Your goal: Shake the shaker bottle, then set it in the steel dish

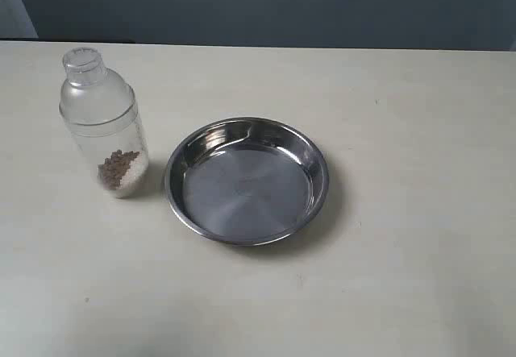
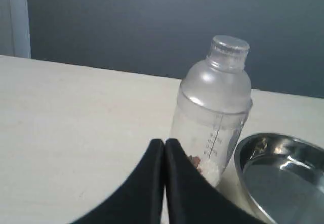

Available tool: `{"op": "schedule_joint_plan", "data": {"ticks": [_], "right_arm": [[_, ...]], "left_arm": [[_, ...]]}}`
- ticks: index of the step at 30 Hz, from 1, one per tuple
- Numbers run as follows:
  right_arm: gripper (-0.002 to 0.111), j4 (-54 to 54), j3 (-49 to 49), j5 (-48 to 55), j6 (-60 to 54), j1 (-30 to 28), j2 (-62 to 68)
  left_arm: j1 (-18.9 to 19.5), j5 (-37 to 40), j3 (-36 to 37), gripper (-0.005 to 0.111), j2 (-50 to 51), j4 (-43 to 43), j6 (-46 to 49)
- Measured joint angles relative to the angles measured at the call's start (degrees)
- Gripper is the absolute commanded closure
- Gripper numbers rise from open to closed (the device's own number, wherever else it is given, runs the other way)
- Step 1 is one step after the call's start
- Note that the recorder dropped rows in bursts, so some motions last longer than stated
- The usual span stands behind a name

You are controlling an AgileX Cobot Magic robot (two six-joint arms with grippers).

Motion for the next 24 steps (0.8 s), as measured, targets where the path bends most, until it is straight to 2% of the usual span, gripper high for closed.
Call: {"op": "schedule_joint_plan", "data": {"ticks": [6, 9, 12, 17, 19, 24], "right_arm": [[0.109, 0.0, 0.0, 0.0, 0.0, 0.0, 0.0], [0.109, 0.0, 0.0, 0.0, 0.0, 0.0, 0.0], [0.109, 0.0, 0.0, 0.0, 0.0, 0.0, 0.0], [0.109, 0.0, 0.0, 0.0, 0.0, 0.0, 0.0], [0.109, 0.0, 0.0, 0.0, 0.0, 0.0, 0.0], [0.109, 0.0, 0.0, 0.0, 0.0, 0.0, 0.0]], "left_arm": [[-0.12, -9.51, 0.0, 0.106, 0.0, -3.91, -0.66], [-2.06, -12.3, -1.36, 0.106, 0.0, -2.35, -3.56], [-4.99, -16.23, -3.89, 0.106, 0.59, 4.99, -10.0], [-8.99, -23.69, -9.06, 0.106, 7.84, 29.79, -25.42], [-9.24, -25.48, -11.33, 0.106, 12.92, 35.65, -27.93], [-9.24, -25.95, -17.43, 0.106, 25.35, 39.11, -25.85]]}}
